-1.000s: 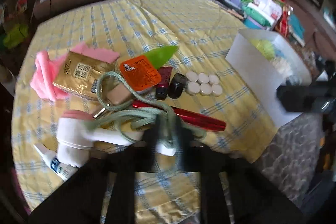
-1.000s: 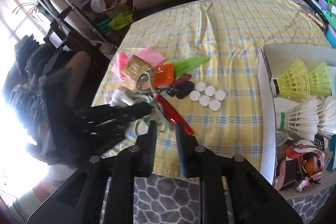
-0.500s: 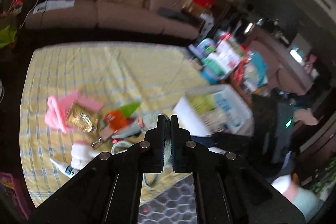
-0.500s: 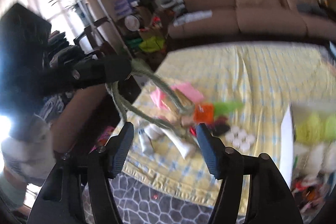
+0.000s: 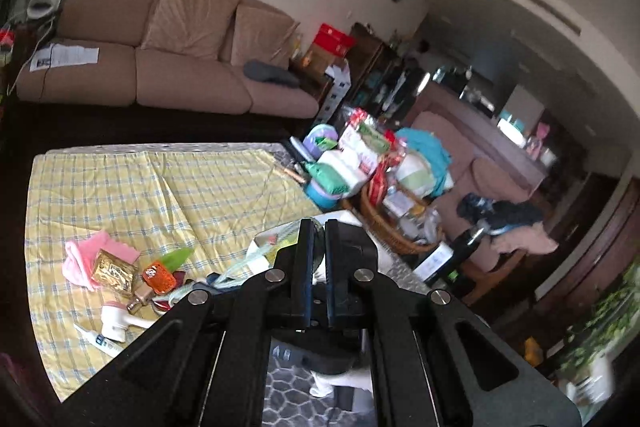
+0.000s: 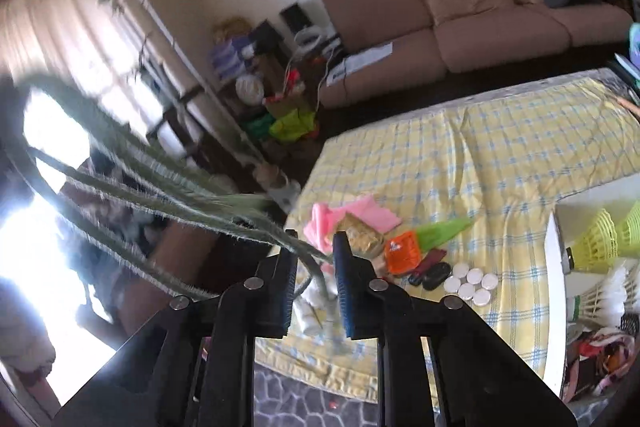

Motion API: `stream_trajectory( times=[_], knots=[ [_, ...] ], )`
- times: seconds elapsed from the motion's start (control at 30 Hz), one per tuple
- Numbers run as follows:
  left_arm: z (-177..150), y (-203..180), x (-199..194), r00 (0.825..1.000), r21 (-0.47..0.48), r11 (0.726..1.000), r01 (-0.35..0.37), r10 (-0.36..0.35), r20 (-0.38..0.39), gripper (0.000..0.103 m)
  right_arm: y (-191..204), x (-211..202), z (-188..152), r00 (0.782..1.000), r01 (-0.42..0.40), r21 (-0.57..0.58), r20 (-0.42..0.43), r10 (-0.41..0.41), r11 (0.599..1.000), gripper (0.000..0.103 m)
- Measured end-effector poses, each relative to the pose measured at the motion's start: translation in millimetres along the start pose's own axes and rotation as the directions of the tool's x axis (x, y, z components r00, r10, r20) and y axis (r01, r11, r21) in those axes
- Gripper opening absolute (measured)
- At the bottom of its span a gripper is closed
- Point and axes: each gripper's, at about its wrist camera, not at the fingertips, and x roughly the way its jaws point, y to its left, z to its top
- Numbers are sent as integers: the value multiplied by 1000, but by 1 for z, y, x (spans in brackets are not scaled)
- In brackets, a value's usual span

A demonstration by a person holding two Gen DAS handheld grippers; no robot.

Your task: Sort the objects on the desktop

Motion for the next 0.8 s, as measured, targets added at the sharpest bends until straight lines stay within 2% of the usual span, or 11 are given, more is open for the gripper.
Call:
stream_trajectory(
  times=[0.1, 0.17, 0.23, 0.33, 0.37, 0.47, 0.5, 0.53, 0.63, 0.7, 0.8],
  knots=[
    [2, 11, -19, 1000, -26, 1000, 7, -7, 21, 5, -4, -18, 16, 998, -15, 50, 57, 12, 999, 14],
    [-1, 16, -28, 999, -21, 1000, -16, 17, 28, 5, -1, -32, 30, 996, -32, 62, 86, 26, 998, 14],
    [-9, 22, -30, 999, 7, 999, -45, 45, -1, 5, 8, -49, 47, 993, -48, 49, 107, 43, 998, 14],
    [-29, 32, -18, 987, 70, 987, -148, 151, -49, 21, 22, -69, 63, 992, -69, 23, 108, 66, 997, 14],
    [-36, 35, -11, 983, 85, 982, -170, 176, -59, 33, 28, -76, 69, 993, -66, 4, 103, 66, 998, 14],
    [-55, 43, 16, 975, 103, 976, -194, 203, -90, 43, 40, -80, 70, 1000, 11, -35, 22, -10, 999, 14],
    [-62, 44, 28, 970, 122, 971, -206, 219, -107, 55, 39, -77, 67, 999, 40, -40, -12, -40, 998, 14],
    [-68, 44, 41, 961, 147, 963, -227, 246, -127, 59, 36, -71, 61, 996, 69, -49, -52, -71, 996, 14],
    [-96, 53, 74, 931, 187, 946, -266, 302, -204, 60, 17, -46, 35, 977, 147, -62, -148, -155, 987, 14],
    [-117, 54, 91, 914, 224, 932, -284, 334, -232, 60, -2, -30, 16, 972, 138, -11, -190, -138, 990, 14],
    [-150, 51, 121, 881, 303, 904, -301, 385, -273, 61, -16, -18, 1, 973, 120, 26, -202, -112, 992, 14]
  ],
)
